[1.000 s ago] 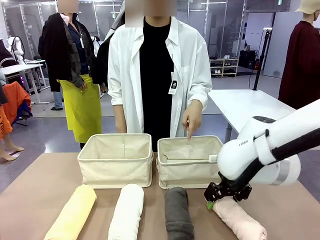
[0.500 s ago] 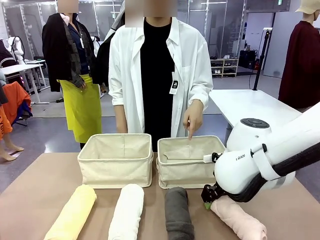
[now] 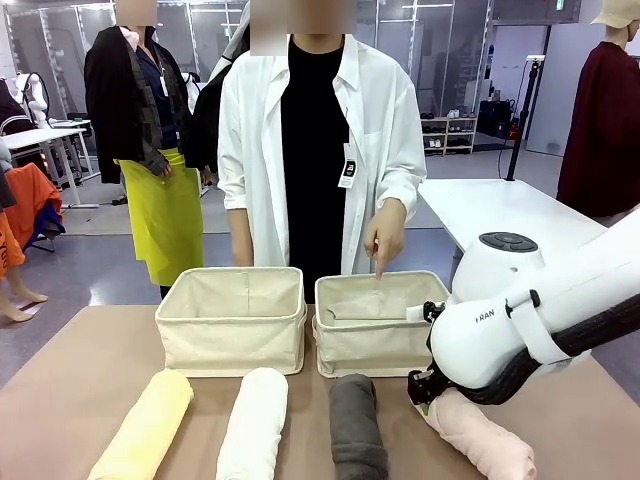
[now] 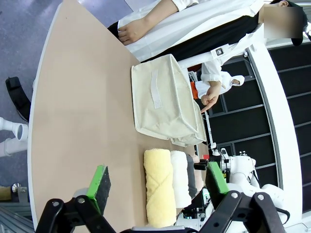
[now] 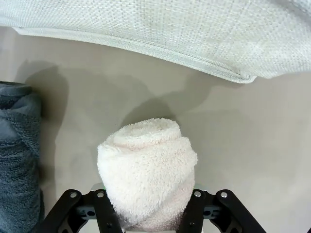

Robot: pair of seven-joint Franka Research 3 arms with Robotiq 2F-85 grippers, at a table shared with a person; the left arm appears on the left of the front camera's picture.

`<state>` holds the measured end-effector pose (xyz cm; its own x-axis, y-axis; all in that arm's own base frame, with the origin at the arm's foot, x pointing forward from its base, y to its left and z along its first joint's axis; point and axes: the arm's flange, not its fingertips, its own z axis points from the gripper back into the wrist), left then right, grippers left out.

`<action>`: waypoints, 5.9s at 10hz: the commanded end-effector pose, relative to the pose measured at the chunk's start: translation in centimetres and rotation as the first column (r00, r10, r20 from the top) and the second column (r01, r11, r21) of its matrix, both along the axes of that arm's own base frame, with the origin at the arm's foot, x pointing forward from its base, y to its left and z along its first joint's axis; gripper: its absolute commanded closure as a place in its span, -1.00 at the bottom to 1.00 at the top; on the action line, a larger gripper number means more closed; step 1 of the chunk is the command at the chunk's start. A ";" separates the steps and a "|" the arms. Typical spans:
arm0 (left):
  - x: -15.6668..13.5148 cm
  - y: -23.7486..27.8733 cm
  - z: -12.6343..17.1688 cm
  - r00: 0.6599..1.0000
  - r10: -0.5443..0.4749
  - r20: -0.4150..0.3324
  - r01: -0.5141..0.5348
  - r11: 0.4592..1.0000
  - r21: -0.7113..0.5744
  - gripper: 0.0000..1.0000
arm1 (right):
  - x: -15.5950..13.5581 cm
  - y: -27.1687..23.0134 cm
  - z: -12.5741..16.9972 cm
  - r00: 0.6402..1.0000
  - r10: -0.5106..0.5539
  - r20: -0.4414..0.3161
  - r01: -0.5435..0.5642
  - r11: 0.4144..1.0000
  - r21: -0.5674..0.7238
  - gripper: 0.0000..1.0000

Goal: Divide the towels into two baskets.
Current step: Pick up one hotel-folded towel and place it in the Fabric basket indicated by the person, then pick up one hotel-folded towel from the bottom of the table and place it in the Fabric basket indicated by the person.

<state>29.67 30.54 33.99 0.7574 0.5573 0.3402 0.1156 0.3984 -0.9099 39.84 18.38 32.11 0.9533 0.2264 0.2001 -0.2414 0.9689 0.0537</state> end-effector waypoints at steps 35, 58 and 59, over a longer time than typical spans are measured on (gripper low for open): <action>-0.2 0.2 0.2 1.000 0.002 0.007 -0.002 1.000 -0.005 -1.00 | 21.8 14.0 9.2 0.424 0.905 0.018 -0.876 0.415 -0.245 0.22; -0.2 0.2 0.2 1.000 0.002 0.007 -0.002 1.000 -0.005 -1.00 | 23.3 13.5 7.4 0.457 0.889 0.000 -0.868 0.446 -0.216 -1.00; -0.2 0.2 0.2 1.000 0.002 0.007 -0.002 1.000 -0.005 -1.00 | 23.4 13.4 7.3 0.455 0.890 -0.003 -0.870 0.444 -0.214 -0.99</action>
